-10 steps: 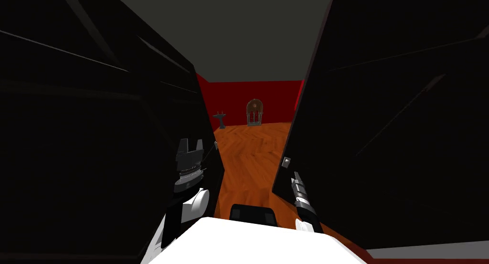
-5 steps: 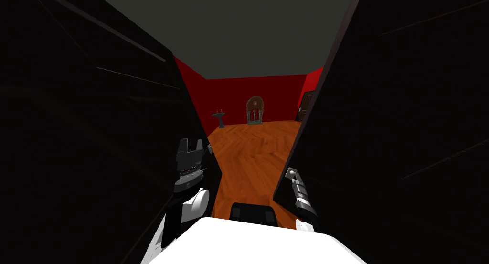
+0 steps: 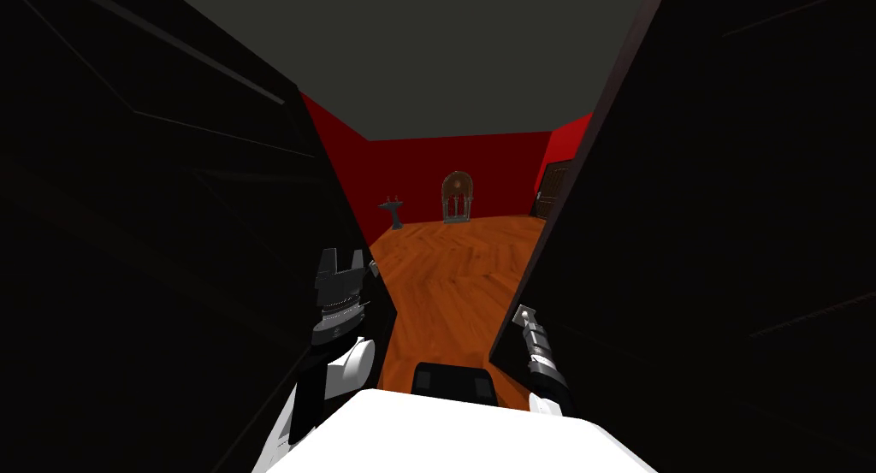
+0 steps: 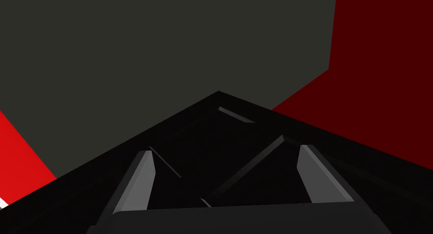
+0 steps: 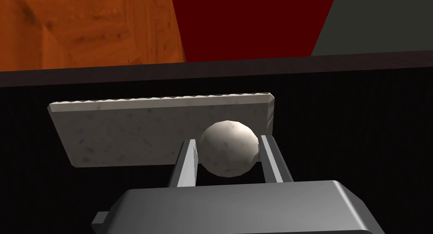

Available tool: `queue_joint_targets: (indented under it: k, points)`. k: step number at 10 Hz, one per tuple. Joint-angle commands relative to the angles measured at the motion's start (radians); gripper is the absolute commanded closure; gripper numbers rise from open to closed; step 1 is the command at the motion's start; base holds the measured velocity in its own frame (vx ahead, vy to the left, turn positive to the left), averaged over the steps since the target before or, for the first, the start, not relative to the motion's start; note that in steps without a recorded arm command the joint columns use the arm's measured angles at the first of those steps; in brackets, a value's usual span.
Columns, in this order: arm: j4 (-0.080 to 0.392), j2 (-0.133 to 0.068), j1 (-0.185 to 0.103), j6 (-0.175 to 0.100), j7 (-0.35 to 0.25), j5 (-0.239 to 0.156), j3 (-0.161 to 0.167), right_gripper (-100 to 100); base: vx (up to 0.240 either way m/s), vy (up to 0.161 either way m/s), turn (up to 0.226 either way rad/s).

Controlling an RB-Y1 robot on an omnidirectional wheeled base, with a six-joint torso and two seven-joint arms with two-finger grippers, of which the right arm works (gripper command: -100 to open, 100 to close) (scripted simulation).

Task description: Push the door open

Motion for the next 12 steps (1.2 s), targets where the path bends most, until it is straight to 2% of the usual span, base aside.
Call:
queue_joint_targets:
  k: [1, 3, 5, 9, 12]
  points:
    - [-0.001, 0.0, 0.0, -0.002, -0.001, 0.0, 0.0, 100, -0.013, 0.005, -0.001]
    - [-0.001, 0.0, 0.0, -0.002, -0.001, 0.0, 0.0, 100, -0.003, 0.001, 0.0]
    - [0.001, -0.005, 0.0, 0.006, 0.004, -0.01, -0.016, 100, 0.135, 0.016, -0.041]
    - [-0.001, -0.01, -0.005, 0.017, 0.016, -0.039, -0.063, 100, 0.196, 0.01, -0.059]
    - [-0.003, -0.003, -0.009, 0.026, 0.025, -0.063, -0.102, 100, 0.207, -0.023, -0.06]
